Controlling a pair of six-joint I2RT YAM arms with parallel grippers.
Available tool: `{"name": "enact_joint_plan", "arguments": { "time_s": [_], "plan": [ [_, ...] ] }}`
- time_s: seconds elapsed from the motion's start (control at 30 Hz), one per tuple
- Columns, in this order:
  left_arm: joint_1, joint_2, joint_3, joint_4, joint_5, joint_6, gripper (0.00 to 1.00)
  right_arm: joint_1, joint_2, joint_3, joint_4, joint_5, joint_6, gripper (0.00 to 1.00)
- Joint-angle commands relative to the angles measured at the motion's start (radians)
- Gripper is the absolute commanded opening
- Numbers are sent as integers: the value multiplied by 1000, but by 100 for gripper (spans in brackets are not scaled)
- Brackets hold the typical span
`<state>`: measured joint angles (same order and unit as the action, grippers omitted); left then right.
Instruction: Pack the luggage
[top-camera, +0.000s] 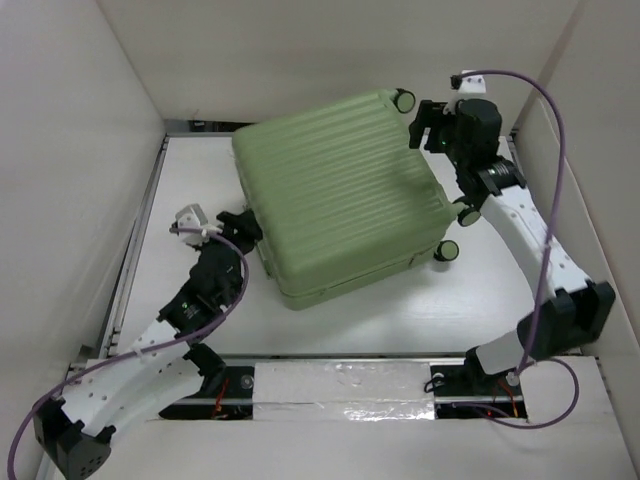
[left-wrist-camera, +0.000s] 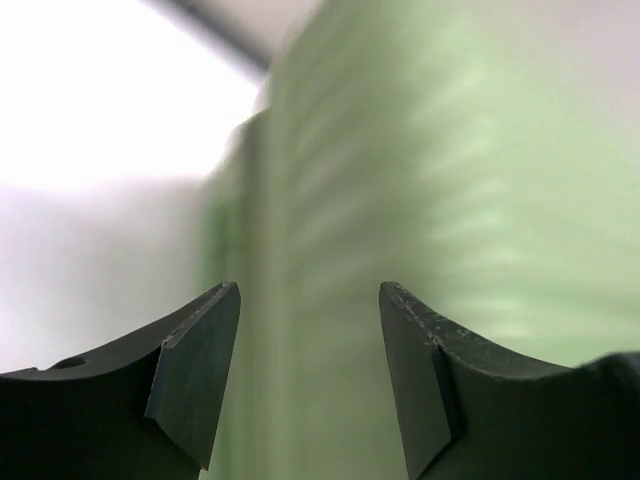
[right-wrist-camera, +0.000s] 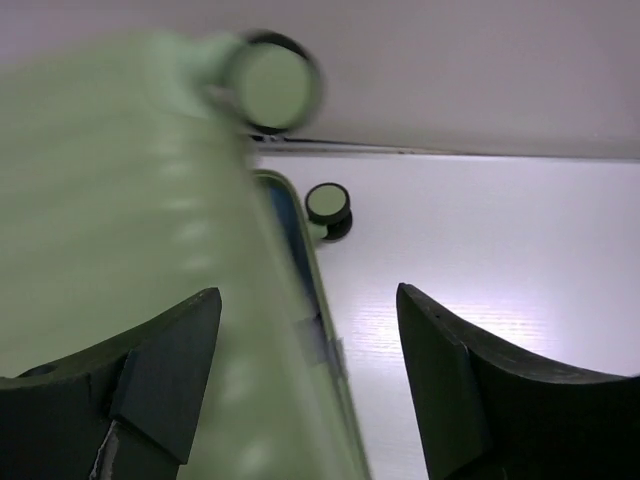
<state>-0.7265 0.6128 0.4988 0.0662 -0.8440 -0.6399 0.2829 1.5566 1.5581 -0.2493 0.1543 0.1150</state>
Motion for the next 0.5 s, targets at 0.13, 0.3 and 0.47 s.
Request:
{"name": "enact_joint_plan", "arguments": {
  "time_s": [0.13,0.3,0.47],
  "plan": [
    [99,219,273,334,267,-33,50,-91,-104,-86,12,-136,55,78],
    [143,82,118,403,145,-72,46,-80,-219,-188,77,-134,87,31],
    [367,249,305,394,301,-58,44,-27,-456,-421,159,-99,172,0]
  ]
}}
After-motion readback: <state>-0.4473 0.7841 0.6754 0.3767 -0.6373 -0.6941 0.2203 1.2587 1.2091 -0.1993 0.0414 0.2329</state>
